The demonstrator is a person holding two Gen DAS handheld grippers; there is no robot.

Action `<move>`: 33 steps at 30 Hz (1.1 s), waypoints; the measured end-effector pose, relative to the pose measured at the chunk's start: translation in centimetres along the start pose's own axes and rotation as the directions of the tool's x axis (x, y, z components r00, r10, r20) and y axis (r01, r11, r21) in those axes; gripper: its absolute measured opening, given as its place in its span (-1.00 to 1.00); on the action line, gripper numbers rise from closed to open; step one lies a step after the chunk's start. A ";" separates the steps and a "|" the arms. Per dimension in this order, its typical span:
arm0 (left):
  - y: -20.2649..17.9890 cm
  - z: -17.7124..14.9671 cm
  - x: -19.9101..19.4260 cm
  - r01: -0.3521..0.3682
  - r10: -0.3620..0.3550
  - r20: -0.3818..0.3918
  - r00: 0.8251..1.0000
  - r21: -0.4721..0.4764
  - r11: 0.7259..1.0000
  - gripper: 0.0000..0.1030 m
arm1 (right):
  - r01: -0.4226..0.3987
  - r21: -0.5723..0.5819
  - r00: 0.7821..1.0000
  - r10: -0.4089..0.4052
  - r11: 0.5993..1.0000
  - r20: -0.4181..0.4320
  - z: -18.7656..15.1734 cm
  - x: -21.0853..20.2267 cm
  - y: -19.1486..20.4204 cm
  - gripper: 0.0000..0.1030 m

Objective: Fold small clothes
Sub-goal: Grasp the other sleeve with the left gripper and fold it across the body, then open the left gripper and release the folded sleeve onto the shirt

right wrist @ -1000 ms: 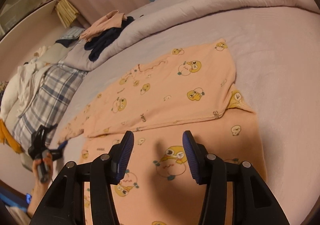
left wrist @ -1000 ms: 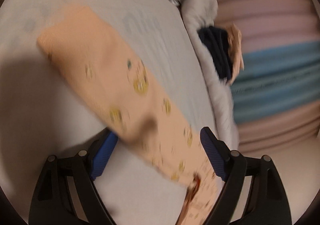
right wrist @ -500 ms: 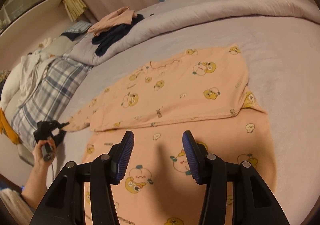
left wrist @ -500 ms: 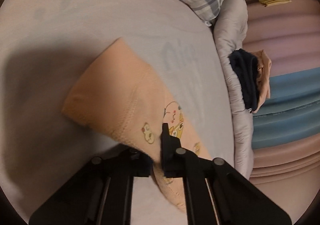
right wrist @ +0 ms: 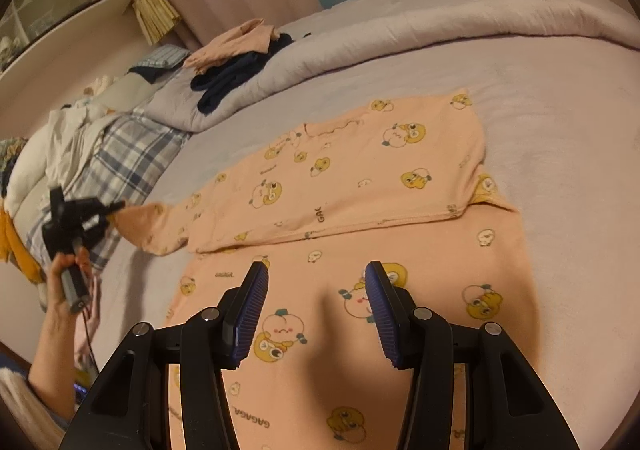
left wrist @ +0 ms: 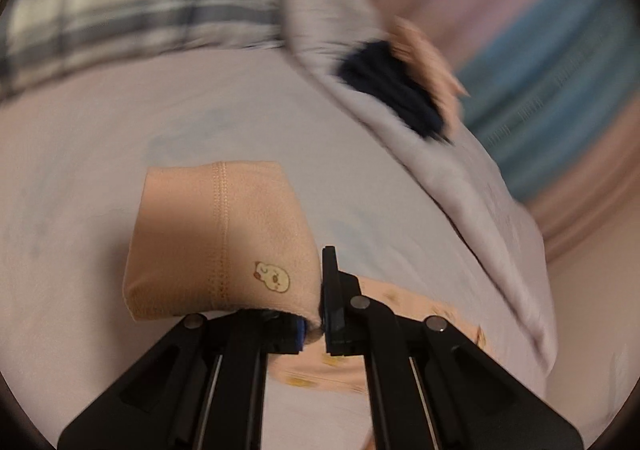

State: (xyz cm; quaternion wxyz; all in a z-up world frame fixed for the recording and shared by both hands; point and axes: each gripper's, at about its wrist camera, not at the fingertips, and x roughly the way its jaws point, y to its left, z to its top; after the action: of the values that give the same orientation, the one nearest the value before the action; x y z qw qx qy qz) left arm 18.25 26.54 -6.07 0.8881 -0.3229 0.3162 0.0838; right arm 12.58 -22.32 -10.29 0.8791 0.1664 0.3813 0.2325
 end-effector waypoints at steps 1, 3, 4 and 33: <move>-1.3 -0.2 0.1 0.005 -0.005 -0.004 1.000 0.035 0.999 -0.94 | -0.002 0.003 1.000 0.002 1.000 0.005 -0.1 -0.2 -0.1 -0.03; -5.7 -1.5 0.2 0.036 -0.032 -0.027 0.999 0.133 0.990 -0.94 | -0.001 0.007 1.000 0.001 1.000 0.017 -0.3 -0.6 -0.4 -0.03; -6.9 -1.9 0.4 0.052 -0.047 -0.036 0.998 0.157 0.986 -0.94 | 0.004 0.009 1.000 -0.004 1.000 0.020 -0.4 -0.8 -0.5 -0.03; -24.8 -20.7 5.2 0.252 0.051 -0.364 0.930 0.733 0.632 0.99 | -0.040 0.161 0.996 0.027 0.986 0.084 -0.5 -3.3 -5.0 -0.03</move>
State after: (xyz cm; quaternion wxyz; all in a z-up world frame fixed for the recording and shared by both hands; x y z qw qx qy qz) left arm 20.57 -6.02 -8.55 0.8722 0.0586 0.4557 -0.1679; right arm 11.66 -28.24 -10.99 0.8734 0.2533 0.3599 0.2085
